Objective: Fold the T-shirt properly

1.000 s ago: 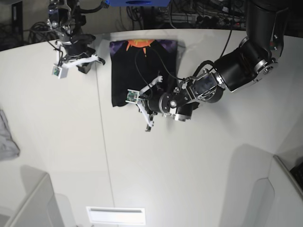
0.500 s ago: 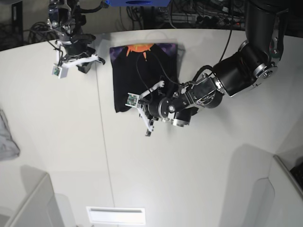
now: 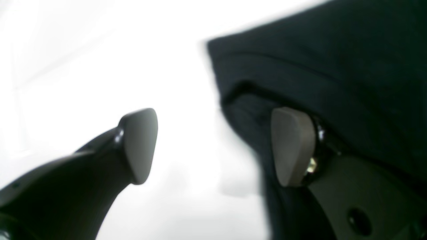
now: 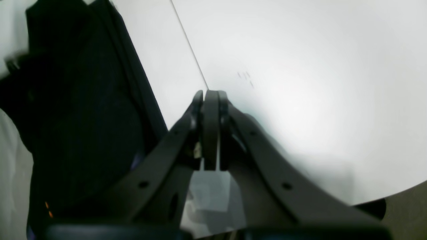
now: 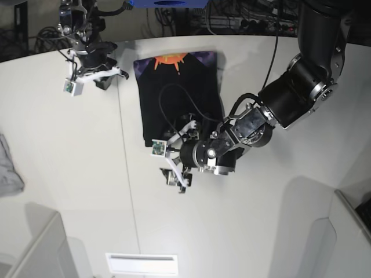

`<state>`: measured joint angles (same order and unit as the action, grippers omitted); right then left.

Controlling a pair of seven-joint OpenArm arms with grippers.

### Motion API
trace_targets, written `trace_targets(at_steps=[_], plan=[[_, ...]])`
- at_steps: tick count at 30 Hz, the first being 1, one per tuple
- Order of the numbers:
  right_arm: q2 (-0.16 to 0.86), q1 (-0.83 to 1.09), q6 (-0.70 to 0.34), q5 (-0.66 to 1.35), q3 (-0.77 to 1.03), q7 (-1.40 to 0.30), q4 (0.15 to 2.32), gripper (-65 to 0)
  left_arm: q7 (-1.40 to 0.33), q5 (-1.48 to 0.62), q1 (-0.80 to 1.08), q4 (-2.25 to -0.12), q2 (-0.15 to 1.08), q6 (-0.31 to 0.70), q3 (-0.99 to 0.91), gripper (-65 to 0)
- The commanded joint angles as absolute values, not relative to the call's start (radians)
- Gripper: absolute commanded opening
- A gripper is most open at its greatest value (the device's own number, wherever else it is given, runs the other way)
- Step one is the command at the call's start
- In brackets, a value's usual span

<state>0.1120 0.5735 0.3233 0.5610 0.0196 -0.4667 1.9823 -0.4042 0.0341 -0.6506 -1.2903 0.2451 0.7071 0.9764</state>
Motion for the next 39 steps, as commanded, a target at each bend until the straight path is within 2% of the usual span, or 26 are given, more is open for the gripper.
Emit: trace_targets(at_steps=[1, 8, 11, 12, 13, 14, 17, 18, 21, 24, 28, 30, 39], plan=[[0.114, 0.573, 0.321, 0.562, 0.019, -0.446, 1.997, -65.0, -0.386, 0.030, -0.685, -1.325, 0.236, 0.698, 0.947, -13.8], [0.114, 0.575, 0.321, 0.562, 0.019, -0.447, 1.997, -65.0, -0.394, 0.027, -0.664, -1.461, 0.242, 0.698, 0.852, -14.0], [0.120, 0.578, 0.321, 0.562, 0.022, -0.447, 1.997, -65.0, -0.503, 0.027, -0.596, -1.560, 0.243, 0.698, 0.717, -15.3], [0.124, 0.582, 0.321, 0.561, 0.024, -0.446, 1.998, -65.0, -0.536, 0.027, -0.570, -1.596, 0.243, 0.698, 0.664, -18.3], [0.125, 0.585, 0.321, 0.561, 0.024, -0.443, 2.000, -65.0, -0.562, 0.027, -0.538, -1.632, 0.243, 0.698, 0.613, -22.7], [0.127, 0.588, 0.320, 0.559, 0.025, -0.441, 2.003, -65.0, -0.584, 0.027, -0.503, -1.672, 0.243, 0.698, 0.561, -29.8], [0.157, 0.588, 0.320, 0.513, 0.018, -0.440, 2.005, -65.0, -0.590, 0.028, -0.383, -1.770, 0.274, 0.698, 0.424, -60.4], [0.160, 0.588, 0.318, 0.487, 0.016, -0.440, 2.005, -65.0, -0.588, 0.028, -0.344, -1.796, 0.288, 0.698, 0.389, -65.0], [0.160, 0.596, 0.315, 0.417, 0.016, -0.438, 2.006, -65.0, -0.573, 0.028, -0.220, -1.848, 0.317, 0.698, 0.294, -65.0], [0.162, 0.625, 0.302, 0.355, 0.016, -0.386, 2.015, -65.0, -0.476, 0.028, -0.088, -1.874, 0.343, 0.698, 0.196, -65.0], [0.165, 0.700, 0.157, 0.349, 0.041, -0.239, 2.017, -65.0, -0.257, 0.028, 0.110, -1.879, 0.349, 0.698, 0.045, -65.0], [0.165, 0.734, 0.120, 0.348, 0.077, -0.199, 2.017, -65.0, -0.179, 0.028, 0.200, -1.880, 0.349, 0.698, -0.012, -65.0], [0.165, 0.849, -0.101, 0.348, 0.226, -0.185, 2.018, -65.0, 0.039, 0.028, 0.544, -1.880, 0.363, 0.698, -0.147, -65.0]])
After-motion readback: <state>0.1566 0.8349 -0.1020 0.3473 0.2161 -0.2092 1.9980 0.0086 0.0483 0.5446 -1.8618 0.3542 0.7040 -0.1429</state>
